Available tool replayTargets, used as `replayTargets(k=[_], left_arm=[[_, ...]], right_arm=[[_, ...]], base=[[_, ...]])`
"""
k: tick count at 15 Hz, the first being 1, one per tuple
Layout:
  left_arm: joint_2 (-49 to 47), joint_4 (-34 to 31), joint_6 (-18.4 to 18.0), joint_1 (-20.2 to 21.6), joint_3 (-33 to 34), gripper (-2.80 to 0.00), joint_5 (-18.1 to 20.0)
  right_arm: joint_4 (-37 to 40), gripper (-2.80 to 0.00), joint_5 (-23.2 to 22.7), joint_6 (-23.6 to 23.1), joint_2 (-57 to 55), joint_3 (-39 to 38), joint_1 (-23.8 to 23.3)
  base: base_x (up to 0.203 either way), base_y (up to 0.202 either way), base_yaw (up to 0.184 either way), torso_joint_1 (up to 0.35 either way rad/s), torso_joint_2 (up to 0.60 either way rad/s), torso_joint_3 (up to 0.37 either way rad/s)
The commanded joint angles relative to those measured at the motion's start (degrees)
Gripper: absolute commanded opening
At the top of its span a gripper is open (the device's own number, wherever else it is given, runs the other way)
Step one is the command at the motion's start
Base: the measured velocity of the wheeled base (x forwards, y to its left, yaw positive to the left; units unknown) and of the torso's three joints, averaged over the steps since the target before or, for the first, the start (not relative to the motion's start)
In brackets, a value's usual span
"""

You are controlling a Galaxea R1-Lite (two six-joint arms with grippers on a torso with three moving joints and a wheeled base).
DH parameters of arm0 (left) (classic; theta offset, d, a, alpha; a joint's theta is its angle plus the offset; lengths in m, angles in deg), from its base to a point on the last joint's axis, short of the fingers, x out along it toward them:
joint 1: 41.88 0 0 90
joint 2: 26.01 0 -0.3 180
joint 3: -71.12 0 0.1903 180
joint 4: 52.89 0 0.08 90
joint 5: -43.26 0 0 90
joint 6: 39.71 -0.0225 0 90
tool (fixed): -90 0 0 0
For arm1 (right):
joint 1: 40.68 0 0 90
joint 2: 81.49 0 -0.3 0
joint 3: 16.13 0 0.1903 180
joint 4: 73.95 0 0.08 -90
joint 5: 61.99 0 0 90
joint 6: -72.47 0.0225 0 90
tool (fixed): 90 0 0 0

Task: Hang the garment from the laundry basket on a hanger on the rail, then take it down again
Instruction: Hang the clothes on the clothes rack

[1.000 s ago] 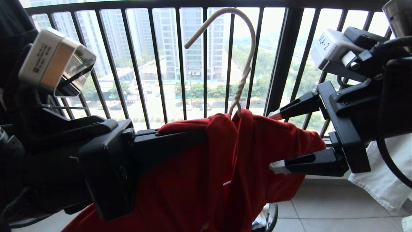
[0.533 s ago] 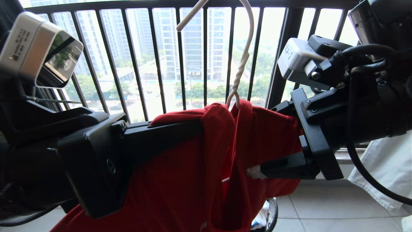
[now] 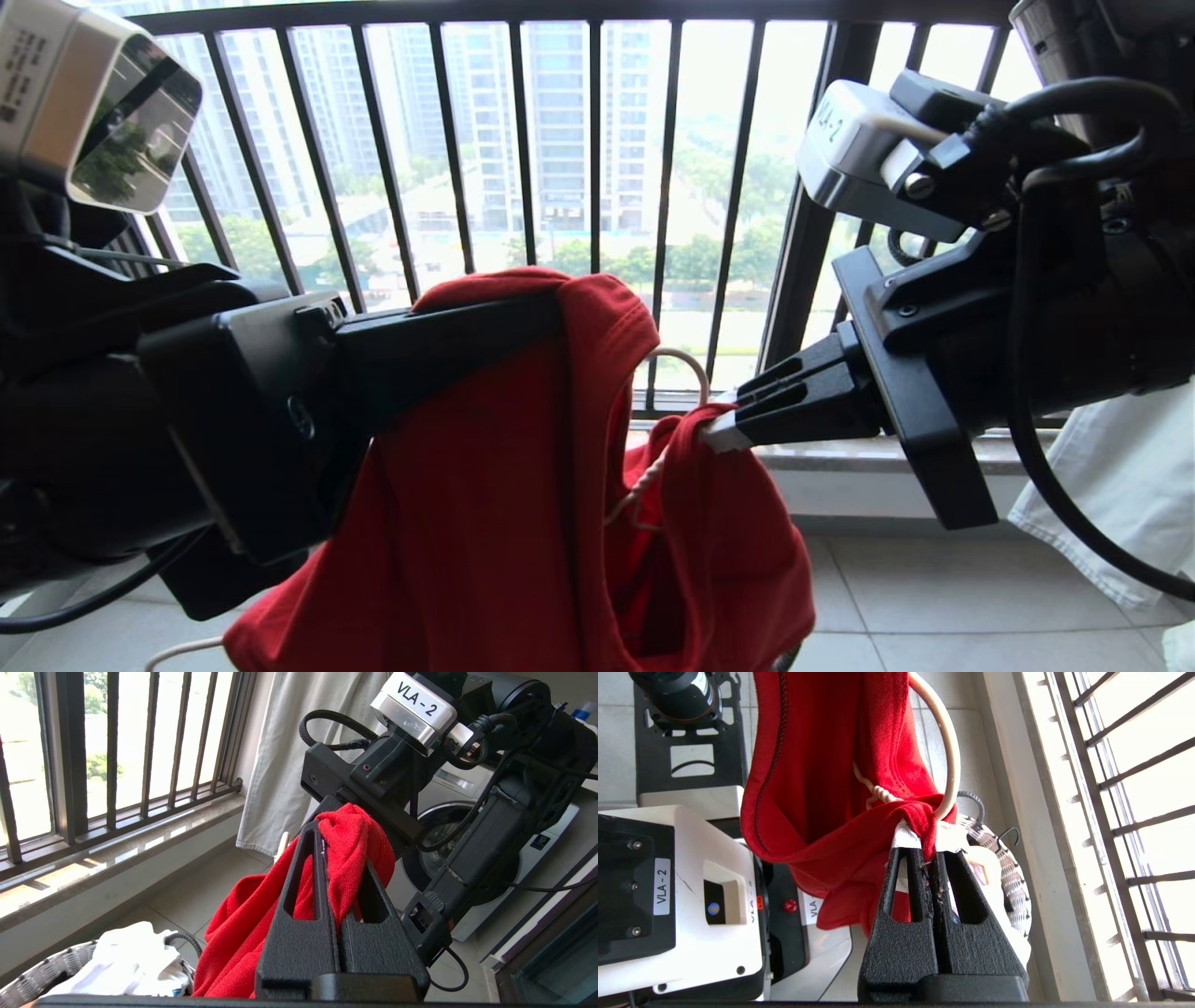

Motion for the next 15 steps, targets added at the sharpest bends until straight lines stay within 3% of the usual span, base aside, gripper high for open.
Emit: replayTargets(k=[1,11,15], left_arm=[[-0.2,0.0,0.1,0.5,-0.4,-2.80,0.0],[0.0,-0.4,0.1,1.0,-0.7,-2.80,0.0],[0.8,-4.4,-0.1,1.5,-2.1,-2.80,-0.1]], right_arm=[[0.4,-2.80,-0.1,0.0,0.5,-0.3,0.2],[0.5,-2.80,0.1,2.2,0.6,-0.4,0.4],[0.5,-2.80,0.1,2.2,0.7,-0.4,0.4]], base=[[0.000,0.000,0.000,0.000,0.00,0.000],[0.000,0.000,0.000,0.000,0.00,0.000],[0.000,0.000,0.000,0.000,0.00,0.000]])
